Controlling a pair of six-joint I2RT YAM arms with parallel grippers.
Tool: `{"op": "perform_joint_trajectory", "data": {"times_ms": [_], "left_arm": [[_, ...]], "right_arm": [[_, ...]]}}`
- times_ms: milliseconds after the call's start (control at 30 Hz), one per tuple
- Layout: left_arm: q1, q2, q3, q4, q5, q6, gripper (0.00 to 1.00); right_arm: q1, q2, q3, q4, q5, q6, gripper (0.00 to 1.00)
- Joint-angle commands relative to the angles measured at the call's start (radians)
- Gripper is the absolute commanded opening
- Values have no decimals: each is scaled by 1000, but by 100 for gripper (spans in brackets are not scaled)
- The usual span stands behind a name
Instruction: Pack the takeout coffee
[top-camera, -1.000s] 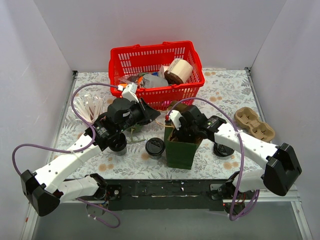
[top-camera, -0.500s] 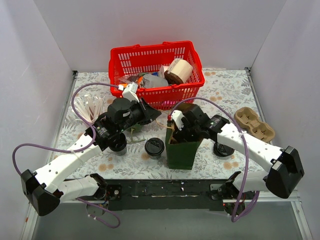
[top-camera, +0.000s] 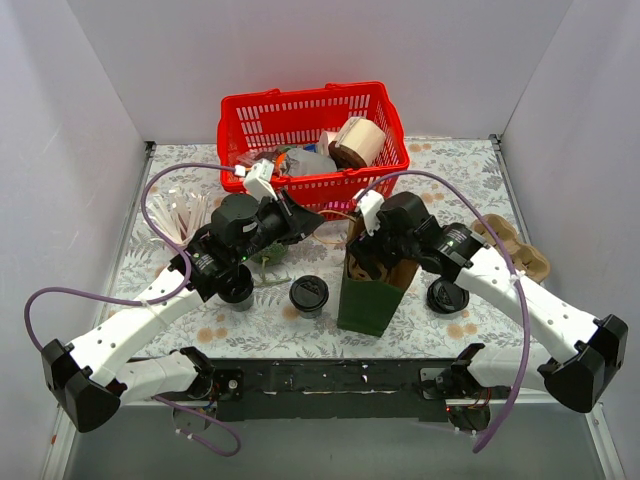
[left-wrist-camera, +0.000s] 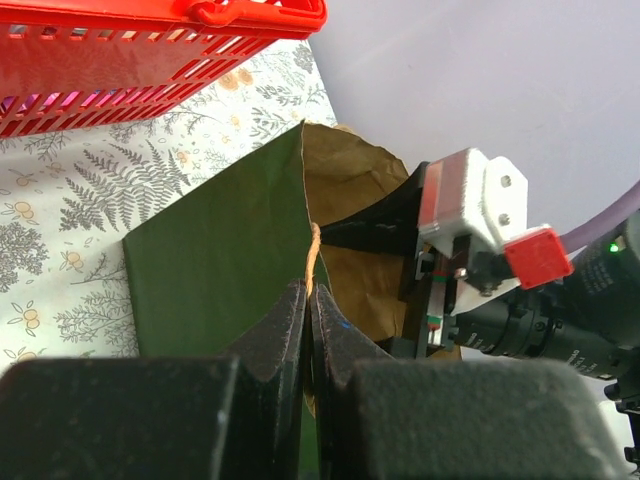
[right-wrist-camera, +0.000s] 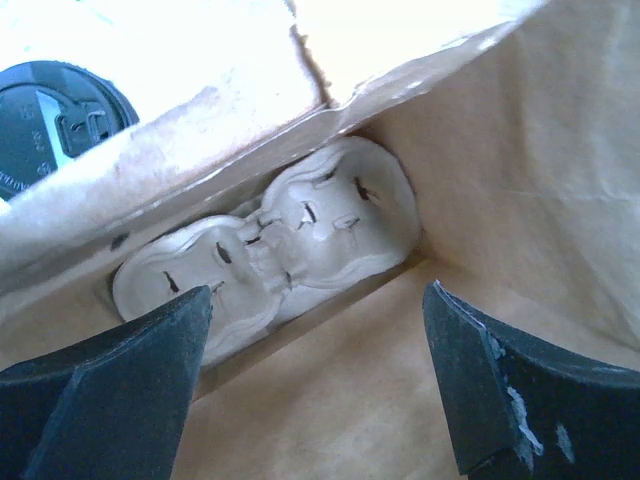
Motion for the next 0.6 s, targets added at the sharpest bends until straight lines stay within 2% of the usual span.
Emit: {"op": "perform_joint_trajectory", "data": {"times_ms": [0, 133, 167, 200, 267, 433, 567], "left_arm": [[2, 2, 28, 6, 40, 15, 0], [0, 3, 25, 8, 46, 12, 0], [-2, 2, 22, 9, 46, 10, 0], [-2, 2, 22, 8, 45, 10, 0], [-3, 2, 19, 9, 45, 10, 0], [-5, 2, 16, 8, 46, 9, 0], [-8, -4, 11, 9, 48, 7, 0]], "right_arm": [[-4, -55, 40, 92, 101, 69, 95], [-4, -107, 30, 161, 176, 126, 97], [-5, -112, 30, 167, 193, 158, 97], [-4, -113, 41, 155, 223, 257, 97], [-5, -110, 53, 123, 296, 319, 98], [-5, -87, 73, 84, 265, 350, 97], [-5, -84, 41, 94, 215, 358, 91]]}}
